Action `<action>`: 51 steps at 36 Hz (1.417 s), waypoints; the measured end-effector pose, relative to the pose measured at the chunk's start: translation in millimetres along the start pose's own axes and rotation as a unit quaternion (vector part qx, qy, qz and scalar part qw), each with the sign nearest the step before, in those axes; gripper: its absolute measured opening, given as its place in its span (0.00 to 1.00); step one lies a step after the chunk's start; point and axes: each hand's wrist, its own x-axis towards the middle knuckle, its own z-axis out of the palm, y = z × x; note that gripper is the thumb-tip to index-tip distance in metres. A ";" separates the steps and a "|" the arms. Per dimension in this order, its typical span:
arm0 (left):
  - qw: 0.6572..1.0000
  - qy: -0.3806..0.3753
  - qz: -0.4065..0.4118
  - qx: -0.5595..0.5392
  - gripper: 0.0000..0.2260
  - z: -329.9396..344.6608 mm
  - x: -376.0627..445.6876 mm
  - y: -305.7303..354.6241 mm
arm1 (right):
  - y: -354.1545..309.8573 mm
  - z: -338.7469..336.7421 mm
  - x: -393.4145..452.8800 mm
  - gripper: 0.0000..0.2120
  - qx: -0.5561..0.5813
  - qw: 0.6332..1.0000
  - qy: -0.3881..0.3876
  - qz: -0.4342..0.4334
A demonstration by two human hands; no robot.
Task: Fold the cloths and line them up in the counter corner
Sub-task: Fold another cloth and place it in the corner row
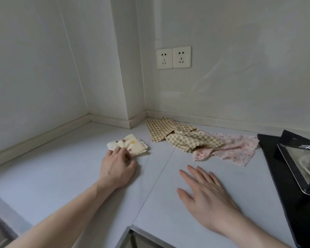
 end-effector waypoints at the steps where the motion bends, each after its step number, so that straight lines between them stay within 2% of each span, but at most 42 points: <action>1: 1.000 0.008 0.000 -0.007 0.10 1.0 -1.7 0.0 | -1.1 -0.2 -0.6 0.32 0.005 1.000 0.001 0.003; 6: 0.998 0.050 0.004 -0.032 0.10 -1.8 -25.5 0.5 | -6.4 7.8 -12.4 0.30 0.031 0.999 0.024 0.017; 13: 1.000 0.024 0.010 -0.012 0.10 -16.5 -78.3 3.0 | -14.6 16.6 -48.2 0.29 0.060 0.995 0.042 0.067; 19: 0.995 0.021 0.044 -0.082 0.04 -35.2 -117.6 5.0 | -20.3 13.5 -80.6 0.28 0.040 0.994 0.057 0.090; 25: 0.984 0.030 0.063 -0.163 0.03 -53.4 -131.3 -0.6 | -31.6 15.0 -90.2 0.28 0.044 0.992 0.070 0.098; 31: 0.952 0.091 0.044 -0.289 0.07 -54.2 -134.0 -2.1 | -31.5 9.0 -95.0 0.27 0.062 0.988 0.101 0.102; 36: 0.935 0.153 0.072 -0.312 0.06 -53.5 -136.5 4.8 | -27.7 11.2 -94.0 0.27 0.089 0.982 0.135 0.099; 41: 0.905 0.177 0.085 -0.377 0.07 -68.9 -141.6 28.2 | -29.5 13.9 -91.6 0.27 0.157 0.969 0.168 0.085; 46: 0.863 0.171 0.112 -0.462 0.05 -101.9 -154.2 75.0 | -35.4 9.7 -98.4 0.24 0.316 0.927 0.193 0.057; 51: 0.826 0.142 0.131 -0.529 0.07 -118.9 -172.6 109.1 | -34.5 -1.4 -108.2 0.19 0.428 0.875 0.211 0.080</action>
